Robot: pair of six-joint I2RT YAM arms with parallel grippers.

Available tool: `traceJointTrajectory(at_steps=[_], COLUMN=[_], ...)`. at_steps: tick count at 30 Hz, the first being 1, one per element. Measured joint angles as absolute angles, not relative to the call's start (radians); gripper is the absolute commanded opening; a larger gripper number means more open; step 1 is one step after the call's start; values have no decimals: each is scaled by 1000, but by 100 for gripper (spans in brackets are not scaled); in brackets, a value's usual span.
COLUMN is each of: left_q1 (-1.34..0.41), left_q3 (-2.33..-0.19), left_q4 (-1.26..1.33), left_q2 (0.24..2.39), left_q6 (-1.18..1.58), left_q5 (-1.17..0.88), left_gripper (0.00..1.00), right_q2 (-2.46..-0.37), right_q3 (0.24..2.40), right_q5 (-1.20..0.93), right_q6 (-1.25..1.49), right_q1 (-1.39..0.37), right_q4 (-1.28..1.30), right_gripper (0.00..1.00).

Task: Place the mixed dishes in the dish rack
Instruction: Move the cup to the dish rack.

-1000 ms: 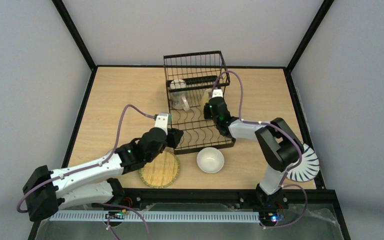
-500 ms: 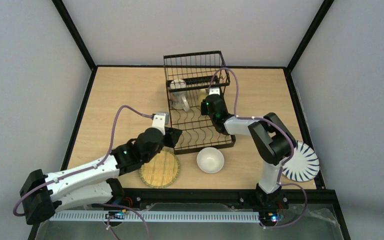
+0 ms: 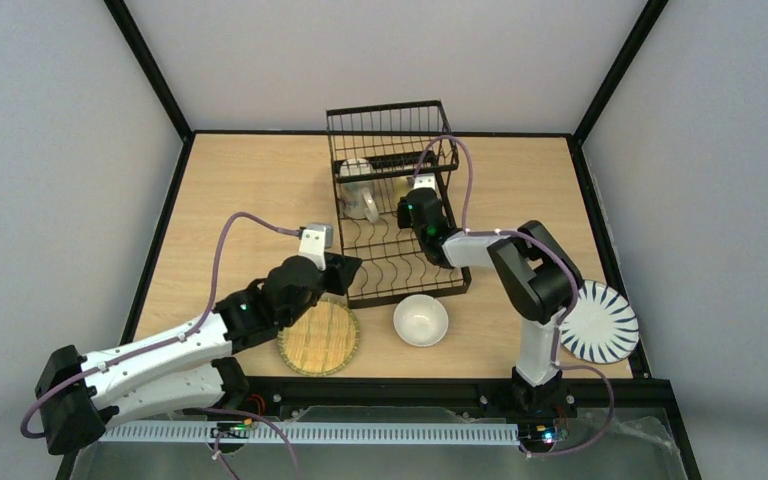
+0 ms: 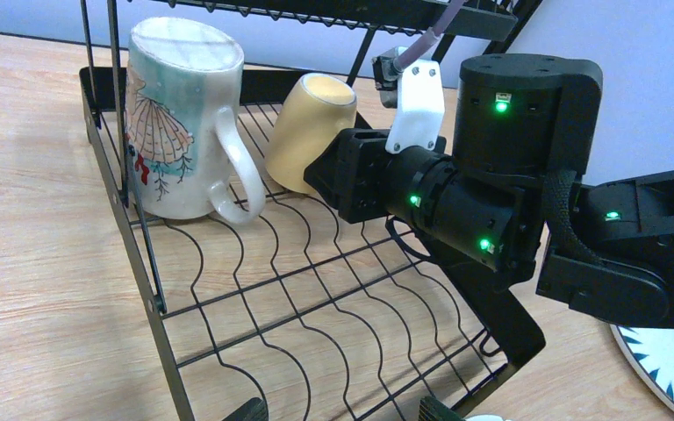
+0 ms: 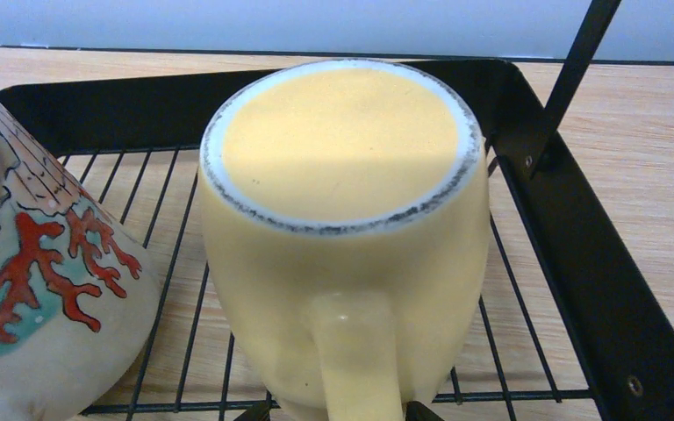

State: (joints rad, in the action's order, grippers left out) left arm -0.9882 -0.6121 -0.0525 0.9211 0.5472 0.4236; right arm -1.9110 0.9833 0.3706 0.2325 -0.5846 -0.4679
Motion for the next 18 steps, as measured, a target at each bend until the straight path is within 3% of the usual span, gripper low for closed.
traceJointTrajectory(at_steps=[18], left_q1=[-988], left_q3=[-612], left_q4=[-56], left_q2=[916], left_q6=[511], left_q5=[416], left_gripper=[99], right_q2=[-1992], right_q3=[1103], right_q5=[372], right_q6=[255], right_q1=[-582], right_q4=[-429], right_gripper=[91])
